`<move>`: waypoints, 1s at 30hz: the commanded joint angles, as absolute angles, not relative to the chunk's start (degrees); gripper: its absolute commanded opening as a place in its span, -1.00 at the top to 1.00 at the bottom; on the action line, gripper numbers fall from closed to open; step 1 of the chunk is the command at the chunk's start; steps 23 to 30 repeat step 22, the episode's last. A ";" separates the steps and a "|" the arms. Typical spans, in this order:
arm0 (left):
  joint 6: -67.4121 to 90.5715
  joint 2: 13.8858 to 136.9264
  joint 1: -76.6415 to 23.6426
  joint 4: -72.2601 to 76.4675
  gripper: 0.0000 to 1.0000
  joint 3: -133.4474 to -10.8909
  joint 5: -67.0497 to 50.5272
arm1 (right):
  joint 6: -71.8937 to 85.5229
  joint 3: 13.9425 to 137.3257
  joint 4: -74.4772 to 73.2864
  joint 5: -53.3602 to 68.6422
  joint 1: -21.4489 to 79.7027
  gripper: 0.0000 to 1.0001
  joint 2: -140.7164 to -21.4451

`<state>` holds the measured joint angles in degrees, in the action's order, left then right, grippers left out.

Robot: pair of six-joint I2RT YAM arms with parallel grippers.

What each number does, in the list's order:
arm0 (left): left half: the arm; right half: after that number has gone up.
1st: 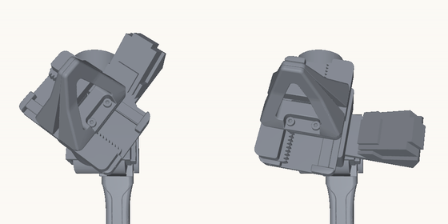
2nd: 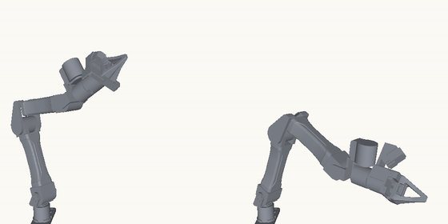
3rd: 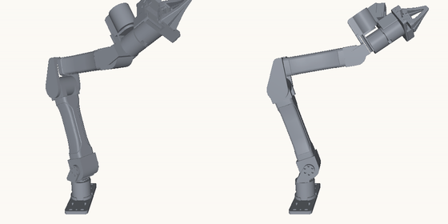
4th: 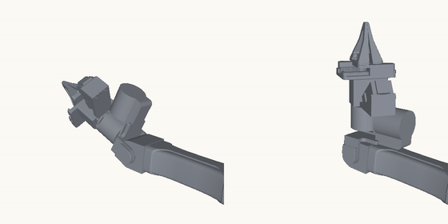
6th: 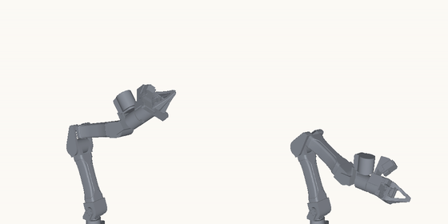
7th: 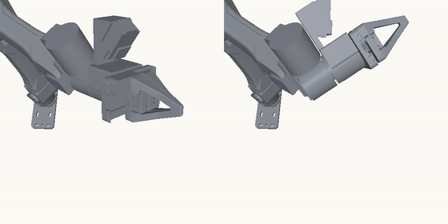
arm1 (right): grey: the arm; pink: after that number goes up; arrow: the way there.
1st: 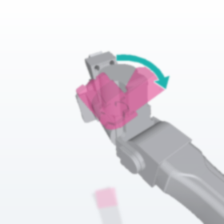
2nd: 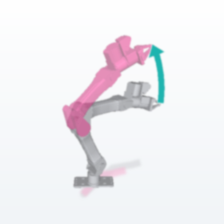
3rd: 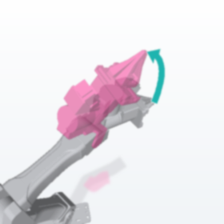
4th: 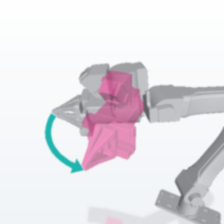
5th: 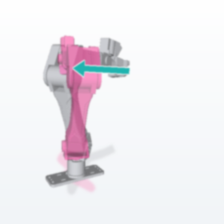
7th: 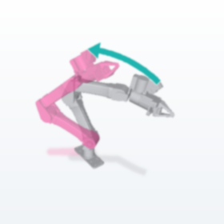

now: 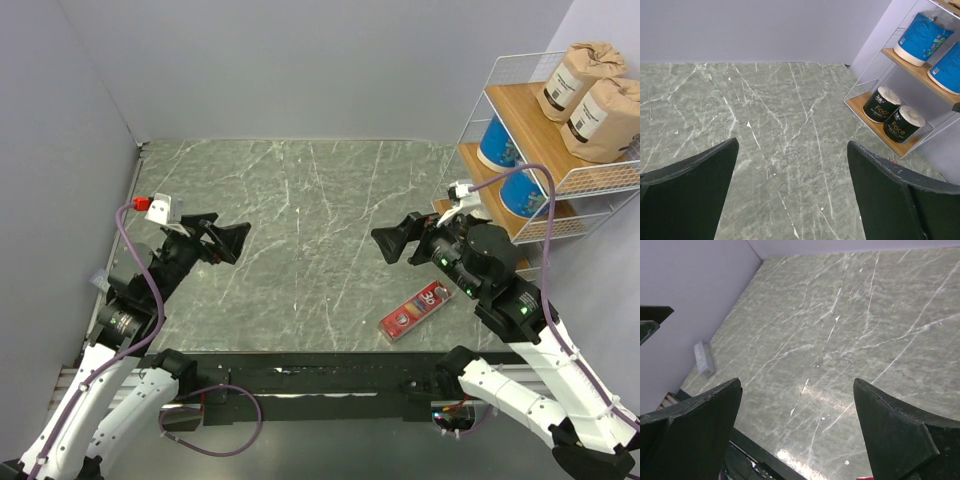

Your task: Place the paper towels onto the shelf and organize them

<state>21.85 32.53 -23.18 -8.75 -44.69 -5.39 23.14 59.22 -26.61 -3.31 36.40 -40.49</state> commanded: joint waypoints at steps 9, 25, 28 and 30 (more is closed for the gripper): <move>21.09 31.73 -23.38 -5.54 -0.93 -44.74 -6.94 | 22.77 59.24 -23.47 -1.23 36.48 -0.99 -41.04; 21.09 31.38 -23.38 -5.63 -0.93 -44.91 -6.68 | 22.76 59.41 -24.08 -2.11 36.56 -0.99 -42.72; 21.09 31.38 -23.38 -5.63 -0.93 -44.91 -6.68 | 22.76 59.41 -24.08 -2.11 36.56 -0.99 -42.72; 21.09 31.38 -23.38 -5.63 -0.93 -44.91 -6.68 | 22.76 59.41 -24.08 -2.11 36.56 -0.99 -42.72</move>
